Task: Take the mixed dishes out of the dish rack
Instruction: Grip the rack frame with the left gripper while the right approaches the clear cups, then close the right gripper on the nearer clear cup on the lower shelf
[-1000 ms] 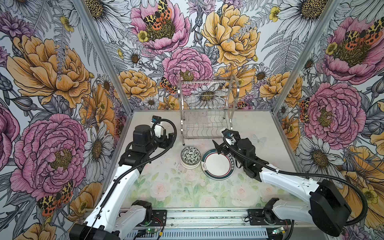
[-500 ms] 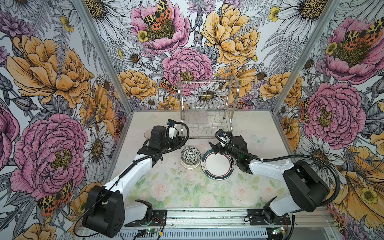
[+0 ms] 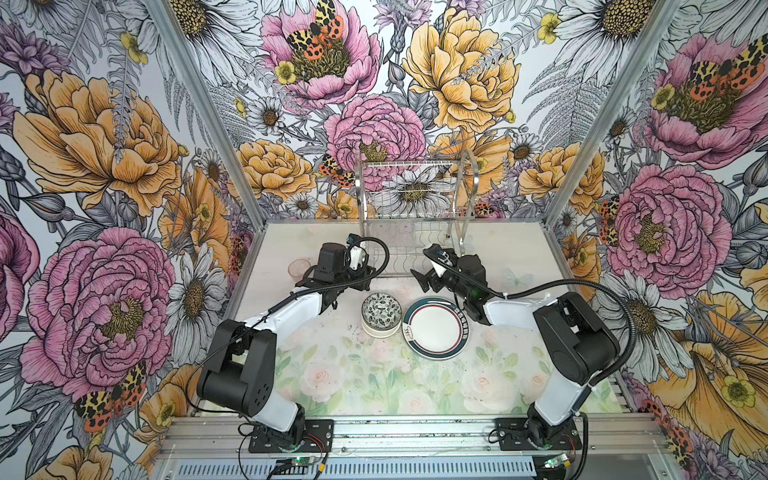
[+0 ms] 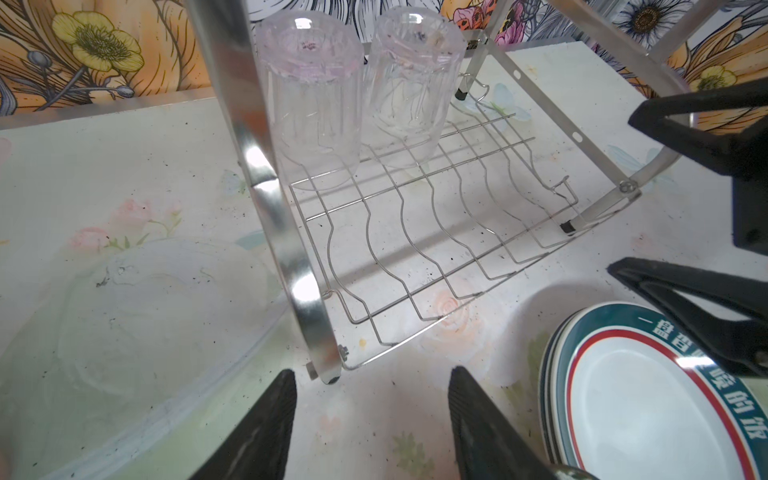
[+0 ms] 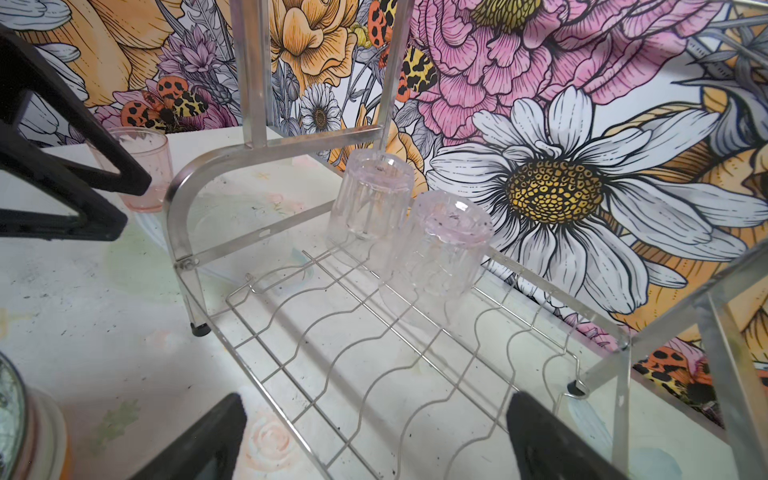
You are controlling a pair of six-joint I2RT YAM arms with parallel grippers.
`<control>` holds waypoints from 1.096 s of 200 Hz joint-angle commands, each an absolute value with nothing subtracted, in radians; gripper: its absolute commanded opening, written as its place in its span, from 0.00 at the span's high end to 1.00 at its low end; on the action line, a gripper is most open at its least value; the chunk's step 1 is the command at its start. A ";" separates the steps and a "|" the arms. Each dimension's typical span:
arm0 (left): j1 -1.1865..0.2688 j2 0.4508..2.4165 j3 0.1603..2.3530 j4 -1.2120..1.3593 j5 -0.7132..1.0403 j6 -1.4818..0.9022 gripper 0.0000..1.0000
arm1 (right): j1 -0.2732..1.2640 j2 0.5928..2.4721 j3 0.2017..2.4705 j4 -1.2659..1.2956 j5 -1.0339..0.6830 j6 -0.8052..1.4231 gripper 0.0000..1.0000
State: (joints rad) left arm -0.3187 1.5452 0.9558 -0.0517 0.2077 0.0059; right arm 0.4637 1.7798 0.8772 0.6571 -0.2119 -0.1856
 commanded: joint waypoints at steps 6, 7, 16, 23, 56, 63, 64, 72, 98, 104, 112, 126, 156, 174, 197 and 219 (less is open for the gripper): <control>-0.324 1.567 0.985 0.003 0.211 0.006 0.45 | 0.446 1.834 0.932 0.705 -0.265 -0.207 0.00; -0.324 1.568 0.985 0.003 0.211 0.006 0.45 | 0.445 1.836 0.932 0.704 -0.265 -0.207 0.00; -0.322 1.575 0.987 0.009 0.209 0.003 0.48 | 0.436 1.853 0.945 0.706 -0.282 -0.207 0.00; -0.320 1.582 0.991 0.010 0.206 0.000 0.50 | 0.430 1.865 0.955 0.707 -0.294 -0.208 0.00; -0.315 1.606 0.998 0.020 0.211 -0.011 0.54 | 0.406 1.929 1.013 0.706 -0.332 -0.222 0.00; -0.313 1.613 1.000 0.023 0.212 -0.013 0.55 | 0.400 1.941 1.027 0.706 -0.341 -0.222 0.00; -0.313 1.613 0.999 0.023 0.212 -0.013 0.55 | 0.400 1.944 1.029 0.706 -0.342 -0.222 0.00; -0.313 1.620 1.001 0.025 0.210 -0.014 0.56 | 0.393 1.959 1.045 0.706 -0.353 -0.222 0.00; -0.310 1.639 1.009 0.026 0.213 -0.021 0.59 | 0.382 2.013 1.109 0.685 -0.380 -0.231 0.00; -0.311 1.642 1.010 0.028 0.215 -0.024 0.61 | 0.380 2.023 1.125 0.675 -0.385 -0.238 0.00; -0.311 1.646 1.012 0.030 0.215 -0.024 0.61 | 0.380 2.037 1.144 0.665 -0.392 -0.247 0.00; -0.310 1.650 1.014 0.030 0.215 -0.025 0.62 | 0.379 2.057 1.172 0.658 -0.393 -0.253 0.00; -0.306 1.657 1.023 0.024 0.214 -0.024 0.66 | 0.377 2.087 1.202 0.669 -0.386 -0.257 0.00; -0.304 1.655 1.025 0.023 0.214 -0.023 0.70 | 0.374 2.104 1.217 0.672 -0.386 -0.259 0.00; -0.304 1.658 1.027 0.019 0.216 -0.021 0.78 | 0.370 2.126 1.249 0.664 -0.401 -0.262 0.00; -0.299 1.661 1.027 0.013 0.215 -0.019 0.80 | 0.364 2.152 1.291 0.648 -0.420 -0.264 0.00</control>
